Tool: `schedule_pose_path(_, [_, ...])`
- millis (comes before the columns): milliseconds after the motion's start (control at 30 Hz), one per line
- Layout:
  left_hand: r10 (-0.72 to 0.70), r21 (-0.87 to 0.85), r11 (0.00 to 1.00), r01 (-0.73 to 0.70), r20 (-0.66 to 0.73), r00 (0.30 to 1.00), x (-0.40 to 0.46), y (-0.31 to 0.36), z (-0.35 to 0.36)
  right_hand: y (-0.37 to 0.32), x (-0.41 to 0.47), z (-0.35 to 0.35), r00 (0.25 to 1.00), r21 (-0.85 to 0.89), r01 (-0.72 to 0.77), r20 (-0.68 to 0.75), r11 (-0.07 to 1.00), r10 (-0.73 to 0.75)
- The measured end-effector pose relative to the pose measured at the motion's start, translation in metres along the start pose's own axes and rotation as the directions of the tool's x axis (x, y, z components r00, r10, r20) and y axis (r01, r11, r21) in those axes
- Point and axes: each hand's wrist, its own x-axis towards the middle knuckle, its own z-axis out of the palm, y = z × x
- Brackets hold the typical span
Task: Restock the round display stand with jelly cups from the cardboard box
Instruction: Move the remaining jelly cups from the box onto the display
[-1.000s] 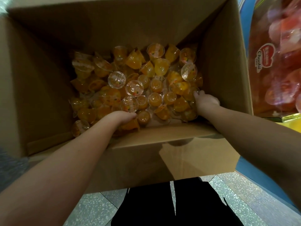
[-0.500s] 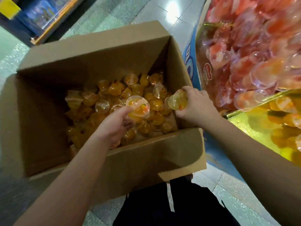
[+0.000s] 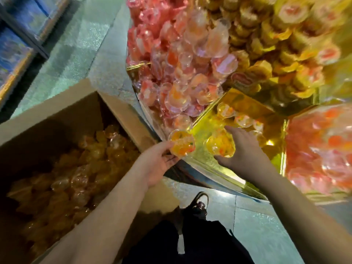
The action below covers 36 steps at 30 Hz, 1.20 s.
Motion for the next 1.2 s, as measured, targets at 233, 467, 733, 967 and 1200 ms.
schedule_pose_path(233, [-0.036, 0.104, 0.994, 0.034, 0.016, 0.999, 0.064, -0.036, 0.074, 0.090, 0.003, 0.008, 0.989, -0.015, -0.145, -0.025, 0.989, 0.145])
schedule_pose_path(467, [-0.027, 0.135, 0.990, 0.037, -0.073, 0.997, 0.139, -0.050, 0.112, 0.135, 0.044, 0.027, 0.976, -0.019, -0.216, -0.035, 0.976, 0.215])
schedule_pose_path(733, [0.045, 0.176, 0.984, -0.017, -0.156, 0.987, 0.201, -0.059, 0.131, 0.153, 0.098, 0.055, 0.977, -0.058, -0.210, -0.037, 0.976, 0.208])
schedule_pose_path(967, [0.036, 0.131, 0.991, -0.013, -0.177, 0.984, 0.231, -0.069, 0.127, 0.162, 0.115, 0.073, 0.973, -0.053, -0.219, -0.081, 0.974, 0.215])
schedule_pose_path(1200, [0.036, 0.129, 0.992, -0.017, -0.144, 0.989, 0.239, -0.071, 0.120, 0.165, 0.118, 0.086, 0.974, -0.074, -0.197, -0.127, 0.978, 0.187])
